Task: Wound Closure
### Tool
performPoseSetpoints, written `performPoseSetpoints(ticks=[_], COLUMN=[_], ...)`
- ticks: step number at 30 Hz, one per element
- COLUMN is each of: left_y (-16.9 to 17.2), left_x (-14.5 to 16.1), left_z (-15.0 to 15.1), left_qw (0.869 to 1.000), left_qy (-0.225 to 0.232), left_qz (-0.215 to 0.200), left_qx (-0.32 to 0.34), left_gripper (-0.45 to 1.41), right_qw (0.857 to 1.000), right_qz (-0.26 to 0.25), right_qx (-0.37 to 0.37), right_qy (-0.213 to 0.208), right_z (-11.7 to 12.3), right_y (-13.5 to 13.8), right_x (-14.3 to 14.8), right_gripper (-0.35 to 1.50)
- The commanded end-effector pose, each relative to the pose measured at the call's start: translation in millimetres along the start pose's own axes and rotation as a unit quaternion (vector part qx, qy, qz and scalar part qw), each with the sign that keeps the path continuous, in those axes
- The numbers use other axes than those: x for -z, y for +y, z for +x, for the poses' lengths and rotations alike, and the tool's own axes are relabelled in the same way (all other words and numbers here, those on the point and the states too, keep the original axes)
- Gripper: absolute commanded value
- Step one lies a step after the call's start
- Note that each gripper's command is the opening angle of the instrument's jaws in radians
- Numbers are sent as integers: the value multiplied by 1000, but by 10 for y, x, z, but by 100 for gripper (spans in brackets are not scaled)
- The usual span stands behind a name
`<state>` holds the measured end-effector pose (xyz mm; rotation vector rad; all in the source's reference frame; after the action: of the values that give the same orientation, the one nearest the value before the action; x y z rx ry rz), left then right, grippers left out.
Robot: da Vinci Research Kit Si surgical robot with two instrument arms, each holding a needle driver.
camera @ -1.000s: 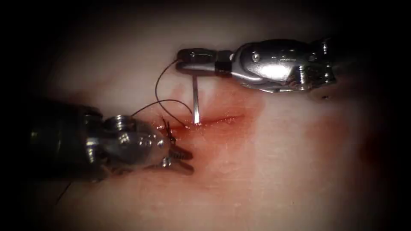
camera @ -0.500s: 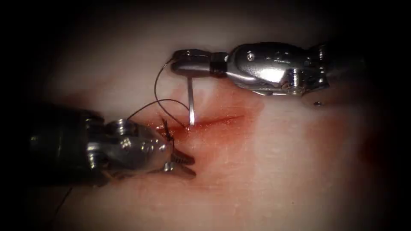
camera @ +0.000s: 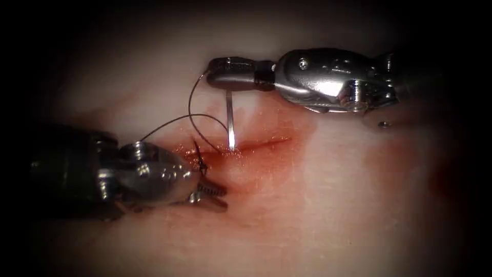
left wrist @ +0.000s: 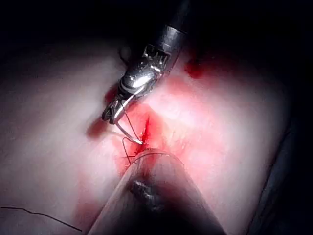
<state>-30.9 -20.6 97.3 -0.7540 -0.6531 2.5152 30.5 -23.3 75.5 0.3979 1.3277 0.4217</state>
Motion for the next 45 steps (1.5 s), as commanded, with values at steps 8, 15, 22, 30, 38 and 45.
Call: performPoseSetpoints(ticks=[8,15,22,30,38,45], left_y=[2,1,1,-2,-4,-4], left_x=[-15,-14,-13,-8,-7,-7], left_z=[-3,-3,-3,-5,-6,-6], left_qw=[1000,1000,1000,1000,1000,1000], left_qy=[-1,-3,-3,-3,-3,-3], left_qz=[3,3,2,0,0,0], left_qx=[0,-1,-1,-2,-2,-2], left_gripper=[15,14,14,14,14,14], right_qw=[996,993,991,988,974,965], right_qz=[7,10,14,24,31,46], right_qx=[-87,-116,-136,-150,-219,-253], right_qy=[2,-5,-16,-27,-45,-58], right_z=[-4,-6,-8,-8,-8,-9], right_y=[-8,-10,-15,-28,-34,-43], right_x=[-10,-11,-13,-13,-12,-9], right_gripper=[-35,-35,-35,-35,-35,-35])
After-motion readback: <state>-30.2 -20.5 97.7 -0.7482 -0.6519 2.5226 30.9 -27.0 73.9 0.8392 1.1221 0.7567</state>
